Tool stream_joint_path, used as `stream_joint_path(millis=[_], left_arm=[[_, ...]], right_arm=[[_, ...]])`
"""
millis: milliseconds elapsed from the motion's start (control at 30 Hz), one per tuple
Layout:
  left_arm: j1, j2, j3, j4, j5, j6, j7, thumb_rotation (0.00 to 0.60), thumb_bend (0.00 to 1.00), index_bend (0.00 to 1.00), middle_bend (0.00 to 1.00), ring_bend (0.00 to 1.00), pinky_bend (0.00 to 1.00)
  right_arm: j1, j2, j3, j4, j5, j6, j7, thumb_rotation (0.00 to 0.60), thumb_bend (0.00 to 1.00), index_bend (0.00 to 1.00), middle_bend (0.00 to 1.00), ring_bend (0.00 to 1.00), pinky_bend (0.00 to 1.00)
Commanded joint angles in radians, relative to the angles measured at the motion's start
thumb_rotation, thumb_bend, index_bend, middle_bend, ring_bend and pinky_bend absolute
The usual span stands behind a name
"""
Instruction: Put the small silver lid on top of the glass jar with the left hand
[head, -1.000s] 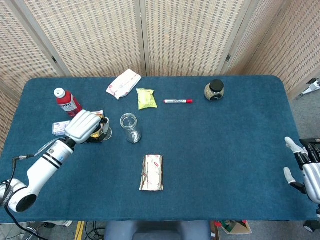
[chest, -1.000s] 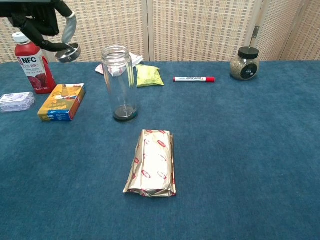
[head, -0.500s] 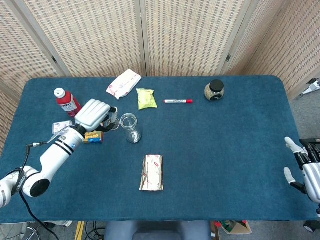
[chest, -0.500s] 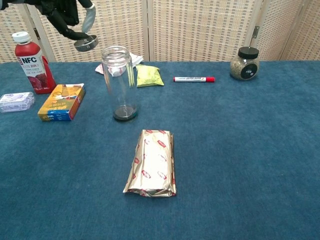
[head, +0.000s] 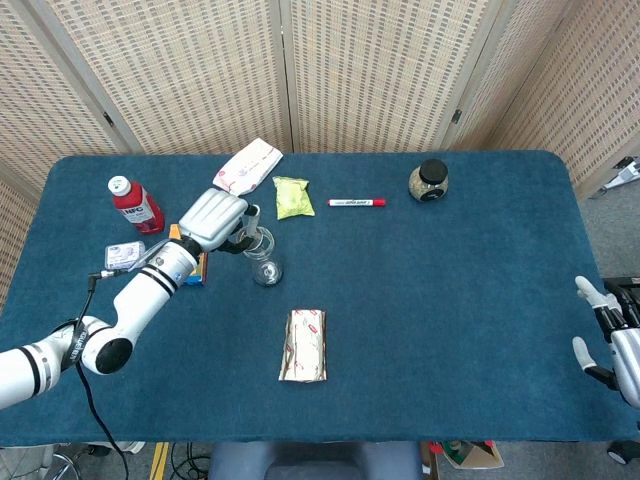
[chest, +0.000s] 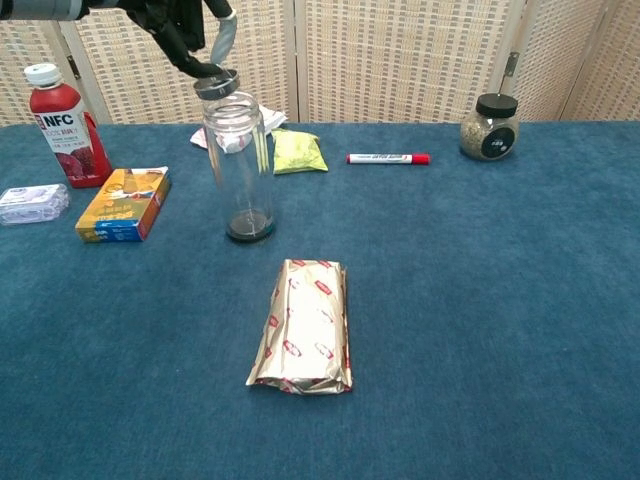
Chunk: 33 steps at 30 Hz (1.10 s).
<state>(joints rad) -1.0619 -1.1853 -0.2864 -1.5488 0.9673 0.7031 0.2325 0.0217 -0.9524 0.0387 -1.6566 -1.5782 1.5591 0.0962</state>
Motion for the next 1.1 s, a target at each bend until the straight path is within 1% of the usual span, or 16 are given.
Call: stream_joint_path(millis=[33, 533, 1100], left_arm=[[-0.012, -0.012, 0.003, 0.008, -0.012, -0.002, 0.007, 0.600, 0.44, 0.63, 1.00, 0.95, 1.00], [-0.060, -0.051, 0.027, 0.043, -0.070, -0.003, 0.043, 0.600, 0.44, 0.62, 1.00, 0.95, 1.00], [-0.072, -0.042, 0.061, 0.039, -0.100, 0.011, 0.075, 0.600, 0.44, 0.62, 1.00, 0.95, 1.00]], right_arm=[[-0.002, 0.000, 0.000, 0.001, 0.002, 0.001, 0.002, 0.600, 0.42, 0.05, 0.23, 0.07, 0.13], [-0.010, 0.003, 0.000, 0.006, 0.011, 0.005, 0.009, 0.600, 0.42, 0.05, 0.23, 0.07, 0.13], [-0.012, -0.001, 0.002, 0.011, 0.012, 0.004, 0.014, 0.600, 0.42, 0.05, 0.23, 0.07, 0.13]])
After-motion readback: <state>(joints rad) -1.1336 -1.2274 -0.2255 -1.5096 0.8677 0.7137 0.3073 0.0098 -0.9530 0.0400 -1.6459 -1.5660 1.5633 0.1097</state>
